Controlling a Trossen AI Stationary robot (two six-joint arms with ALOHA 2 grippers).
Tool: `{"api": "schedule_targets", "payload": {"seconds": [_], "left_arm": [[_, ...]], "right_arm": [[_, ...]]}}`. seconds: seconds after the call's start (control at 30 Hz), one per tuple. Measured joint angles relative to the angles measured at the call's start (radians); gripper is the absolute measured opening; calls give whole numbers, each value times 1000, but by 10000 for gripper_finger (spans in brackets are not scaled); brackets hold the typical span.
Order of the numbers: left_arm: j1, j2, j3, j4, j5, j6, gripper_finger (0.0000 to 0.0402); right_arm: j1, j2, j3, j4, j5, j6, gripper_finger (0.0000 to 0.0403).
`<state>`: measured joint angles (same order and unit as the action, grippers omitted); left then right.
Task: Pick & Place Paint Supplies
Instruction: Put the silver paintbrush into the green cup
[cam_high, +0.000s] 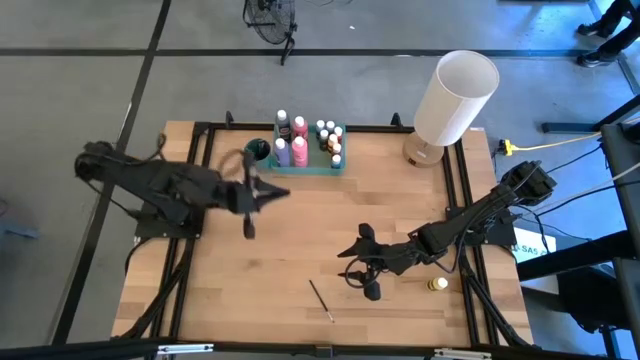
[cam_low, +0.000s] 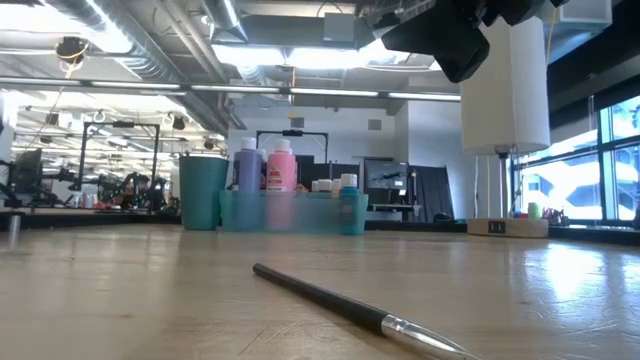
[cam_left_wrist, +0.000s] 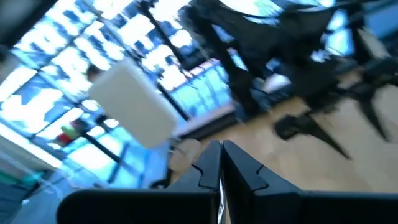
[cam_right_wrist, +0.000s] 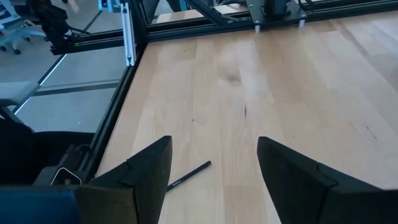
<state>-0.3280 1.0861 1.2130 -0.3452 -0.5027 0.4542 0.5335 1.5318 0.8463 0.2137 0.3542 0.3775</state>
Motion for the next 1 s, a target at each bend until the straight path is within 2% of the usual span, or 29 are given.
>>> {"api": "schedule_targets", "payload": {"seconds": [0.43,0.87,1.0], "left_arm": [[228,-354,-476,580,50,46,2],[444,-491,-860,1054,55,-80,2],[522,-496,-927,1108,5,-184,2]], "right_arm": [[0,0,0,0,0,0,241],[0,0,0,0,1,0,241],[0,0,0,-1,2,-3,241]]}}
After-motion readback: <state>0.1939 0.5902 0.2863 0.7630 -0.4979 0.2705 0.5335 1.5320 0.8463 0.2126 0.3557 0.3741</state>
